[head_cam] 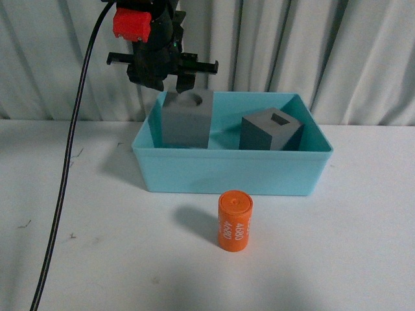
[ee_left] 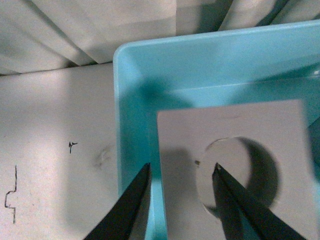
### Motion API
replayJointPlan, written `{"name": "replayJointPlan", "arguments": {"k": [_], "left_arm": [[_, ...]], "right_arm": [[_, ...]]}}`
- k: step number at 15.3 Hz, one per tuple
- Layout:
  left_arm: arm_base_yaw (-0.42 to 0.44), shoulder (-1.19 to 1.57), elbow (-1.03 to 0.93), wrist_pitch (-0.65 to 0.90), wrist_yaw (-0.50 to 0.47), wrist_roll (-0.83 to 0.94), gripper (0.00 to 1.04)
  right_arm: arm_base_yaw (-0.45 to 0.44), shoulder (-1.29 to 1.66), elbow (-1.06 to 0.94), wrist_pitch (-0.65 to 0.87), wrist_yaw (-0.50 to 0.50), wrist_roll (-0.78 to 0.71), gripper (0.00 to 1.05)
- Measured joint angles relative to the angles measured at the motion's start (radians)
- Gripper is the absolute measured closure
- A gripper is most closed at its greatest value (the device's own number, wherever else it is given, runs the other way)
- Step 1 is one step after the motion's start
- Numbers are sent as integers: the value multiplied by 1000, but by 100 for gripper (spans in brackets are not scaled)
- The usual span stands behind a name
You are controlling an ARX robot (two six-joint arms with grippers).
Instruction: Place gray and orange parts in blue box
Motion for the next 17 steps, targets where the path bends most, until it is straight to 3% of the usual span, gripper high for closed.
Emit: {"name": "replayJointPlan", "arguments": {"k": [5, 8, 10, 12, 14, 15, 16, 17], "left_arm": [[0, -18, -97, 61, 14, -11, 7], [-4, -206, -271, 172, 82, -43, 7], [-7, -452, -488, 314, 162, -91, 7], [0, -771, -842, 450, 252, -148, 7], [73, -1239, -1334, 423, 364, -278, 7], [85, -1484, -1609, 498, 310, -301, 11], [60, -1586, -1797, 834, 126, -172, 25], [92, -1643, -1920, 1035, 32, -44, 39]], "right_arm": [[0, 0, 0, 0, 0, 0, 6], [0, 0, 0, 0, 0, 0, 6], [0, 0, 0, 0, 0, 0, 6], [0, 0, 0, 0, 0, 0, 6], [0, 0, 0, 0, 0, 0, 6], [0, 0, 0, 0, 0, 0, 6], [0, 0, 0, 1, -1, 0, 6], [0, 0, 0, 0, 3, 0, 6]]}}
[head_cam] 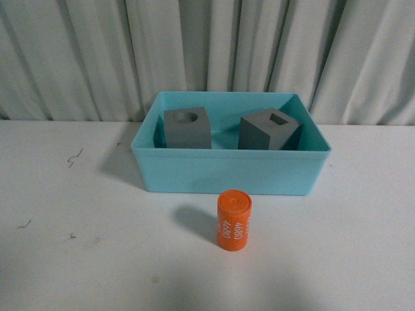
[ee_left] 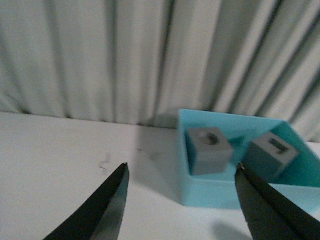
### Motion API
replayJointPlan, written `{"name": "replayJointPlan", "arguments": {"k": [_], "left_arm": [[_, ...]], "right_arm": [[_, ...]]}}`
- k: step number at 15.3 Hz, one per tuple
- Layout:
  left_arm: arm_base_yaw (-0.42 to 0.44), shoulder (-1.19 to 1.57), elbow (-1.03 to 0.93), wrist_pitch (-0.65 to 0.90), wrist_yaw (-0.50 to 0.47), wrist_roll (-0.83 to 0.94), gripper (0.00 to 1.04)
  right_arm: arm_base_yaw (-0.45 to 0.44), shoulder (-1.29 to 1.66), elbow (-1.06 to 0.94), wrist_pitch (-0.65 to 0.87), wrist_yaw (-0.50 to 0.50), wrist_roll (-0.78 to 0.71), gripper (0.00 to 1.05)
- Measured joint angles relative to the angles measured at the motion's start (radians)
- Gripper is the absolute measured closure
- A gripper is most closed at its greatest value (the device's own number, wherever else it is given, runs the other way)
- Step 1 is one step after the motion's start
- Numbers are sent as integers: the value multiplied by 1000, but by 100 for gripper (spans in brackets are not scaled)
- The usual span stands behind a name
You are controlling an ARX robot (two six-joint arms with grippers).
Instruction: Place gray and orange parts in blue box
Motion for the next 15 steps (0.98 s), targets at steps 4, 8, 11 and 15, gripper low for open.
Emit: {"name": "replayJointPlan", "arguments": {"k": [4, 8, 11, 15], "left_arm": [[87, -146, -177, 86, 59, 119, 92], [104, -185, -206, 76, 77, 122, 103], [218, -291, -264, 25, 171, 125, 103], [209, -412, -308, -51, 186, 125, 103]], "right_arm": [[0, 0, 0, 0, -2, 0, 6], [0, 0, 0, 0, -2, 0, 6], [0, 0, 0, 0, -1, 0, 6], [0, 0, 0, 0, -3, 0, 6]]}}
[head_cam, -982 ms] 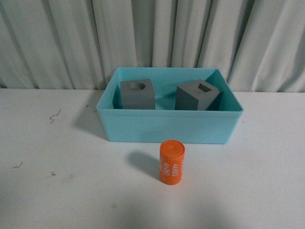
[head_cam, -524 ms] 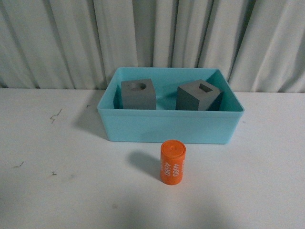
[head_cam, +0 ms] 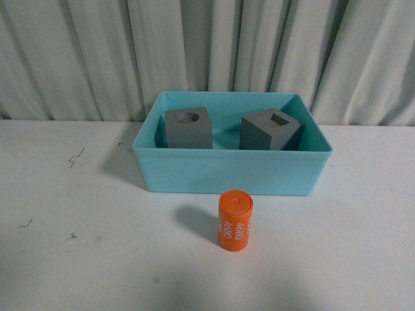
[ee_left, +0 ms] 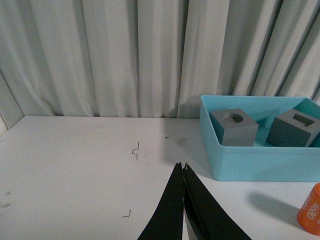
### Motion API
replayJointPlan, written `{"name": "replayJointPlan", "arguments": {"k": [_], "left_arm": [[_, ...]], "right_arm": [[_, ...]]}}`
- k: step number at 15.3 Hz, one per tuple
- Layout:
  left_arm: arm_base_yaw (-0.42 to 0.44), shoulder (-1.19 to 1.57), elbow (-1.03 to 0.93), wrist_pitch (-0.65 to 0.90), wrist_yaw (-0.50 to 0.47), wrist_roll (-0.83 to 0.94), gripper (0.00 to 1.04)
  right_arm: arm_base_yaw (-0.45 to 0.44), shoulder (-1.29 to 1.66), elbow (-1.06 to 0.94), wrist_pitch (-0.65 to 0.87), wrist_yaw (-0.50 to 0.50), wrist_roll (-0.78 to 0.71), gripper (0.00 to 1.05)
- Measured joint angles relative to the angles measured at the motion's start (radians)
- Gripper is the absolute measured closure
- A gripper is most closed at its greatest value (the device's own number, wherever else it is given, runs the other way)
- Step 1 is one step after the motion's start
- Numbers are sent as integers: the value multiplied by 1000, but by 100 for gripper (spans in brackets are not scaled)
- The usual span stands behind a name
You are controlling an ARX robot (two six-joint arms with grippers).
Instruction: Place gray and orange parts in blue box
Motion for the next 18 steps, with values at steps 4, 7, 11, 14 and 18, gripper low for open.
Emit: {"name": "replayJointPlan", "arguments": {"k": [4, 7, 11, 14, 18], "left_arm": [[0, -93, -44, -49, -1, 0, 103], [0, -179, -44, -117, 0, 0, 103], [0, -256, -44, -199, 0, 0, 103], [0, -434, -43, -392, 0, 0, 103], [1, -438, -43, -391, 0, 0, 60]], "right_arm": [[0, 0, 0, 0, 0, 0, 6], [0, 0, 0, 0, 0, 0, 6], [0, 0, 0, 0, 0, 0, 6], [0, 0, 0, 0, 0, 0, 6], [0, 0, 0, 0, -1, 0, 6]]}}
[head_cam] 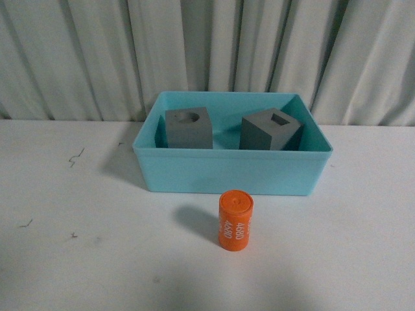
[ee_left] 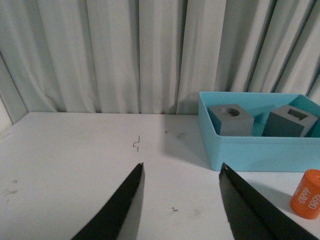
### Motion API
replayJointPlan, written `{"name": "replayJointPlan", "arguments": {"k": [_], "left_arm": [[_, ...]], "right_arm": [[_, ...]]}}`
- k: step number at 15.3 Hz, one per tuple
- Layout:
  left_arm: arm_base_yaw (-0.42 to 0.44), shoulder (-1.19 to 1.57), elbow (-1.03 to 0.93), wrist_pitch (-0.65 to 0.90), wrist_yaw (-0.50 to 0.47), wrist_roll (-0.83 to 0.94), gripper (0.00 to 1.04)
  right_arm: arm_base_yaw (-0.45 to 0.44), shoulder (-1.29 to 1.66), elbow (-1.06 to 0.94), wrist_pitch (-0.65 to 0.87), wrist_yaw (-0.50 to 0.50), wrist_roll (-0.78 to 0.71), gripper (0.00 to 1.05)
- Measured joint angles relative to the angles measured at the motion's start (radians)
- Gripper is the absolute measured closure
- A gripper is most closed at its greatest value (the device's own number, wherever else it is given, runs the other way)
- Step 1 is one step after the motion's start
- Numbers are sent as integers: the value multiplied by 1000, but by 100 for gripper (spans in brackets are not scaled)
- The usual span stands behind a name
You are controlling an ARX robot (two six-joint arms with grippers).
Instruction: Place gray and orange parts in blue box
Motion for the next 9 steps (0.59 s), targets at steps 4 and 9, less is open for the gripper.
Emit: {"name": "replayJointPlan", "arguments": {"k": [4, 9], "left_arm": [[0, 0, 0, 1, 0, 0, 9], [0, 0, 0, 0, 0, 1, 7]], "right_arm": [[0, 0, 0, 0, 0, 0, 6], [3, 238, 134, -281, 121, 85, 6]]}}
